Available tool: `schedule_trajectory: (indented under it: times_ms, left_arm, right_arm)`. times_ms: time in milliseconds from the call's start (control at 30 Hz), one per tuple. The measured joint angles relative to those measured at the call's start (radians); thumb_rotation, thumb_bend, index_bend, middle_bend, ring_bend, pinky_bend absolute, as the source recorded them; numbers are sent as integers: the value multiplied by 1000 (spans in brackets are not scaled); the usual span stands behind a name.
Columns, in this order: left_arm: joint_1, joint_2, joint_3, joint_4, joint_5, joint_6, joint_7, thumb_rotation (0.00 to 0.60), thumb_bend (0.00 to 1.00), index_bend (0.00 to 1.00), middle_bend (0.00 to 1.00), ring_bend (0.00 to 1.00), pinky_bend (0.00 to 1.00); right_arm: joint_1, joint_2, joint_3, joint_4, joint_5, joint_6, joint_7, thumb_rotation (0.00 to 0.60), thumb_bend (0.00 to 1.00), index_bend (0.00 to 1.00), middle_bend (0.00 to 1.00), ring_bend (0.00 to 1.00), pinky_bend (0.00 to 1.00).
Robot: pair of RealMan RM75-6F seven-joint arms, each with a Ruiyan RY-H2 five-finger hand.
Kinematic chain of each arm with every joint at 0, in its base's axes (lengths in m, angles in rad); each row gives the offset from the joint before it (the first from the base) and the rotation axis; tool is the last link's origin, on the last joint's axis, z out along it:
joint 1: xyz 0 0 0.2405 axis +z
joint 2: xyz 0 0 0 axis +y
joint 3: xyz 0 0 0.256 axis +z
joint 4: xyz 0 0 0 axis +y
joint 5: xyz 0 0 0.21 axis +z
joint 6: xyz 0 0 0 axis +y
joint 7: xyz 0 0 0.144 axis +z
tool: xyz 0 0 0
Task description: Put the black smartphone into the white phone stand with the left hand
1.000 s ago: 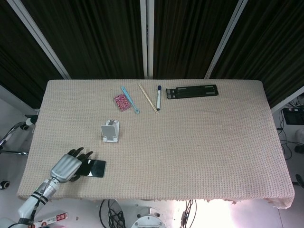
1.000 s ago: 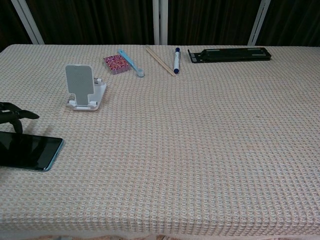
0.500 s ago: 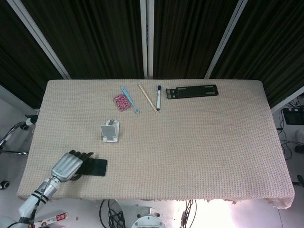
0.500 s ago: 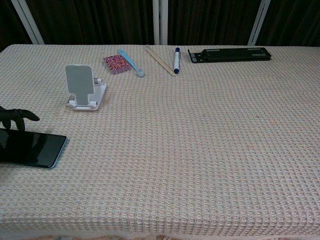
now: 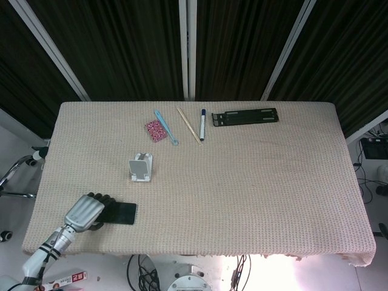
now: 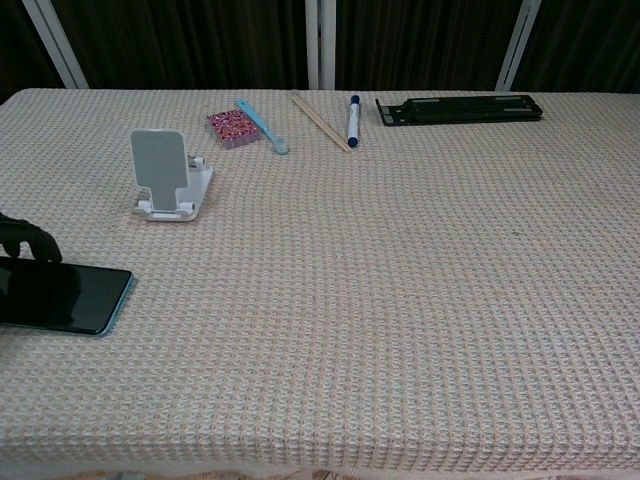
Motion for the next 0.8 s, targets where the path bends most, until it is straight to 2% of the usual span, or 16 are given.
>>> schedule_trajectory:
  times_ms: [400, 800]
  left_arm:
    - [-5, 39, 0, -3, 49, 50, -53, 600, 450, 316, 555, 573, 419]
    - [-47, 156, -19, -37, 113, 81, -17, 600, 450, 315, 555, 577, 420]
  right_arm:
    - [1, 4, 1, -13, 0, 1, -15, 600, 198, 0, 0, 0, 0]
    - [-2, 14, 5, -32, 3, 9, -36, 600, 199, 0, 0, 0, 0]
